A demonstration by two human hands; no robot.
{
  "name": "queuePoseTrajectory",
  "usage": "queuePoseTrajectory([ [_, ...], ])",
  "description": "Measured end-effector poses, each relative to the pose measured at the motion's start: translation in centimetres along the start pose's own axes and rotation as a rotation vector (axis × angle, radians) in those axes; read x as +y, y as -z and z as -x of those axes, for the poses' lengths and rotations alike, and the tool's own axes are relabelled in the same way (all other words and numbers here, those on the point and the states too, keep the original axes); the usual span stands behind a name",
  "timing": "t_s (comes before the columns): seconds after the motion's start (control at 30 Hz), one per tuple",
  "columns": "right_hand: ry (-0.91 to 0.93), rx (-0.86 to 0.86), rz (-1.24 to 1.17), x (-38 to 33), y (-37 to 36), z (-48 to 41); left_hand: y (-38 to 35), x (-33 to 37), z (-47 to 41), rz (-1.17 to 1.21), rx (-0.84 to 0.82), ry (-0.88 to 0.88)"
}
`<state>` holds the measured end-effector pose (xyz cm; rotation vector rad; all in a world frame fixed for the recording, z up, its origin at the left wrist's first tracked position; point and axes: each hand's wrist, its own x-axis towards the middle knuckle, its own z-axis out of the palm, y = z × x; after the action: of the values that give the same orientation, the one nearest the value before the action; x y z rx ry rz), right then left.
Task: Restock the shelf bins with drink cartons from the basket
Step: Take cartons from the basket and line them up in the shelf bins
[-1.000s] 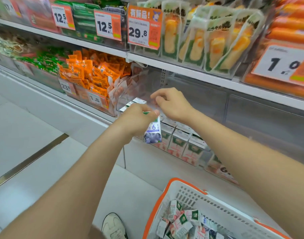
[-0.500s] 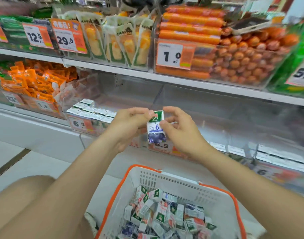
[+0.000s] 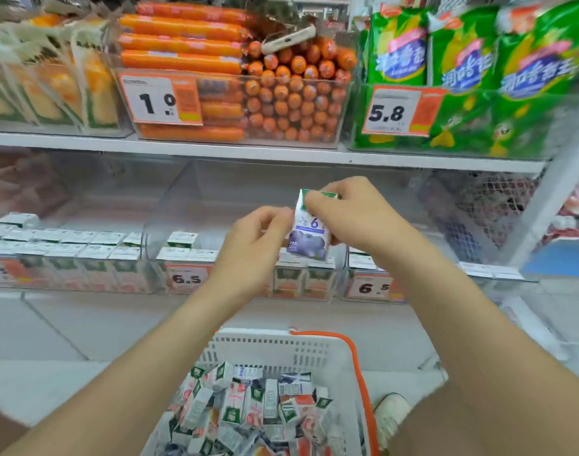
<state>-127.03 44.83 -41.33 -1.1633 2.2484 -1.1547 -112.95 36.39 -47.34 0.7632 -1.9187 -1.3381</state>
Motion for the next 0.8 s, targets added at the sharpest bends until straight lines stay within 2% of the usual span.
queuePoseTrajectory([
  [0.17, 0.03, 0.2, 0.38, 4.2, 6.2, -0.1, -6.4, -1.4, -0.5, -0.367, 0.019, -0.284],
  [0.27, -0.014, 0.251, 0.496, 8.4, 9.0, -1.3, -9.6, -1.8, -0.8, -0.599, -0.08, -0.507],
  [0.4, -0.076, 0.275, 0.561, 13.4, 11.9, -2.3, -13.1, -1.7, -1.3, -0.86, -0.234, -0.644],
  [0.6, -0.184, 0.066, 0.754, 18.3, 12.7, -3.5, -15.2, -3.7, -0.9, -1.236, -0.286, -0.681],
  [0.8, -0.176, -0.21, 0.645, 19.1, 13.2, -3.4, -14.9, -4.4, -1.0, -1.252, -0.304, -0.711],
])
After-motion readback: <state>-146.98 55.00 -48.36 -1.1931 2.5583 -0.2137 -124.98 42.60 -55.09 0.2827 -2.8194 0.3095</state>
